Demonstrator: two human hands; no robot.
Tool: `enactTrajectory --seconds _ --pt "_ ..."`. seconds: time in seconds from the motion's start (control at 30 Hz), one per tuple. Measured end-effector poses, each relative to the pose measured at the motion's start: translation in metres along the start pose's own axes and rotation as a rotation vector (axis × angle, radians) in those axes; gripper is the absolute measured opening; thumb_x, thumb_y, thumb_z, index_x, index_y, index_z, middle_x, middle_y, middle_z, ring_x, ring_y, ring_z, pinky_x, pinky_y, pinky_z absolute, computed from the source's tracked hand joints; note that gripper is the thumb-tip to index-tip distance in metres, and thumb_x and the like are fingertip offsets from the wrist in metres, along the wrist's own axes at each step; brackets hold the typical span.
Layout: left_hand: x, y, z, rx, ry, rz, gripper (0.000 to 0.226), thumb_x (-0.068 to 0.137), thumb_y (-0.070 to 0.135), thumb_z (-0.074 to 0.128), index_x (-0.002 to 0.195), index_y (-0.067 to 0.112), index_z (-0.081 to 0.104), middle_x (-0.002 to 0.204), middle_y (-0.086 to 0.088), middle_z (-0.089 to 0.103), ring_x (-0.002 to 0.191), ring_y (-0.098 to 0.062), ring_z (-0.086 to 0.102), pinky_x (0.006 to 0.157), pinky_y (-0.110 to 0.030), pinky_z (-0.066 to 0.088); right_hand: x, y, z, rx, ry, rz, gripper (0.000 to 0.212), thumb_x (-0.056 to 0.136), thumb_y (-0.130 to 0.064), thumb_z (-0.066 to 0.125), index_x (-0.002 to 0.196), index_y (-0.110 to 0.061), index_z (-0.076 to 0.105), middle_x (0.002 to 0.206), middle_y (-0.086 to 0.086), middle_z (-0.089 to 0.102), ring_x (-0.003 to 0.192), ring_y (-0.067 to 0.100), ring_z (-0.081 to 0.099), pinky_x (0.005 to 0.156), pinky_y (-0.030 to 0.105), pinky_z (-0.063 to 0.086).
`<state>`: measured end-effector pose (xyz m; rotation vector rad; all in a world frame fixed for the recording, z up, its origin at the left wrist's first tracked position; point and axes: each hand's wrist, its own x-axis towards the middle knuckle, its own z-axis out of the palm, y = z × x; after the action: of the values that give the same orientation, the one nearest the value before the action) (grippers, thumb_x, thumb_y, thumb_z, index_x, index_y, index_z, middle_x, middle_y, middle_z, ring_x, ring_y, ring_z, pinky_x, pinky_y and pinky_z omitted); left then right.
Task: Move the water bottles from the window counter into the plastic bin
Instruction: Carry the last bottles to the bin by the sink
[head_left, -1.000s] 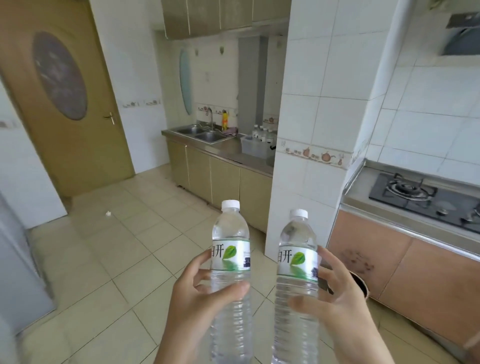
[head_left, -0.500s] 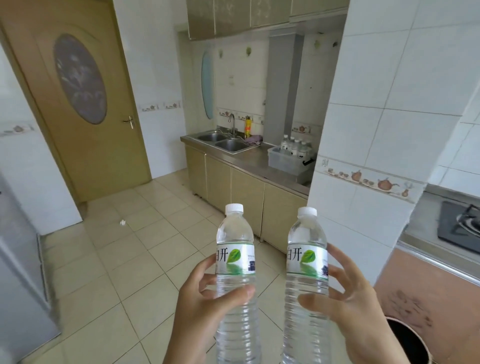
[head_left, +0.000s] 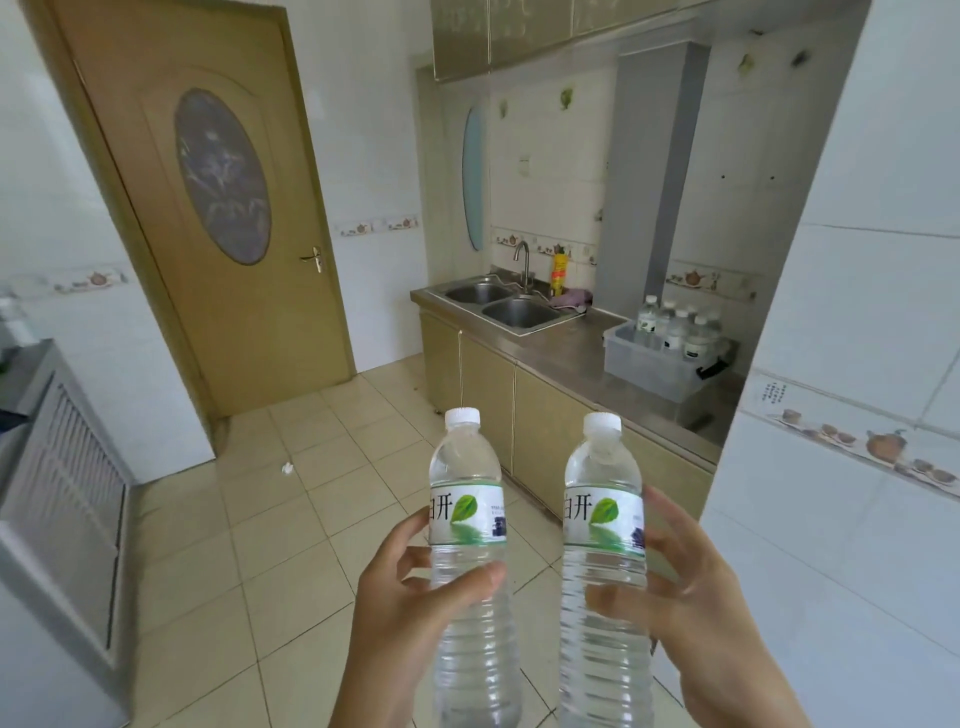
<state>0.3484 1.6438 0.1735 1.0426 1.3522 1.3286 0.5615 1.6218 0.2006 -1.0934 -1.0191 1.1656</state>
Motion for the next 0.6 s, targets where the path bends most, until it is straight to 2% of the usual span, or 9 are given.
enactTrajectory --seconds 0.13,0.23,0.3,0.37,0.47,0.53,0.6 --pt "0.062 0.007 0.031 0.009 0.010 0.009 0.082 0.028 0.043 0.090 0.106 0.045 0.064 0.097 -0.002 0.075 0.082 -0.023 0.074 0.074 -0.036 0.057 0.072 -0.003 -0.012 -0.031 -0.011 0.007 0.103 0.025 -0.013 0.085 0.120 -0.040 0.058 0.097 -0.011 0.072 0.096 0.024 0.069 0.083 0.046 0.053" --pt "0.102 0.008 0.050 0.024 0.004 0.003 0.081 0.028 0.042 0.089 0.105 0.045 0.065 0.096 -0.003 0.074 0.080 -0.023 0.074 0.072 -0.034 0.057 0.117 -0.004 -0.021 -0.019 -0.003 0.011 0.098 0.027 -0.007 0.084 0.117 -0.040 0.060 0.097 -0.009 0.072 0.091 0.024 0.070 0.076 0.043 0.055" --pt "0.130 0.007 0.061 0.035 -0.003 -0.003 0.081 0.028 0.042 0.090 0.105 0.045 0.065 0.096 -0.002 0.075 0.081 -0.023 0.075 0.078 -0.040 0.059 0.144 -0.002 -0.026 -0.011 0.006 0.024 0.100 0.023 -0.012 0.085 0.116 -0.040 0.061 0.097 -0.008 0.072 0.088 0.023 0.071 0.072 0.041 0.055" --pt "0.159 0.005 0.071 0.042 -0.015 -0.010 0.081 0.029 0.042 0.091 0.106 0.045 0.066 0.095 -0.003 0.075 0.083 -0.026 0.075 0.085 -0.047 0.059 0.172 0.003 -0.031 -0.008 0.030 0.036 0.102 0.021 -0.015 0.085 0.117 -0.041 0.060 0.096 -0.008 0.072 0.088 0.023 0.071 0.072 0.043 0.055" --pt "0.208 0.000 0.086 0.057 -0.033 -0.017 0.079 0.030 0.041 0.092 0.105 0.047 0.066 0.092 0.000 0.075 0.083 -0.027 0.075 0.087 -0.051 0.058 0.220 0.011 -0.032 -0.011 0.061 0.047 0.108 0.019 -0.017 0.086 0.121 -0.041 0.058 0.093 -0.008 0.072 0.088 0.024 0.071 0.077 0.049 0.056" --pt "0.245 -0.002 0.095 0.058 -0.041 -0.019 0.078 0.030 0.041 0.091 0.103 0.049 0.065 0.091 0.002 0.076 0.082 -0.025 0.074 0.085 -0.048 0.059 0.253 0.016 -0.029 -0.020 0.074 0.045 0.113 0.017 -0.018 0.085 0.124 -0.038 0.056 0.094 -0.006 0.072 0.084 0.022 0.072 0.072 0.044 0.056" --pt "0.284 -0.002 0.104 0.050 -0.061 -0.024 0.078 0.030 0.042 0.090 0.103 0.049 0.064 0.092 0.003 0.076 0.080 -0.021 0.075 0.079 -0.041 0.059 0.287 0.019 -0.024 -0.021 0.094 0.049 0.111 0.018 -0.017 0.083 0.124 -0.037 0.056 0.100 0.000 0.070 0.079 0.019 0.073 0.062 0.033 0.055"
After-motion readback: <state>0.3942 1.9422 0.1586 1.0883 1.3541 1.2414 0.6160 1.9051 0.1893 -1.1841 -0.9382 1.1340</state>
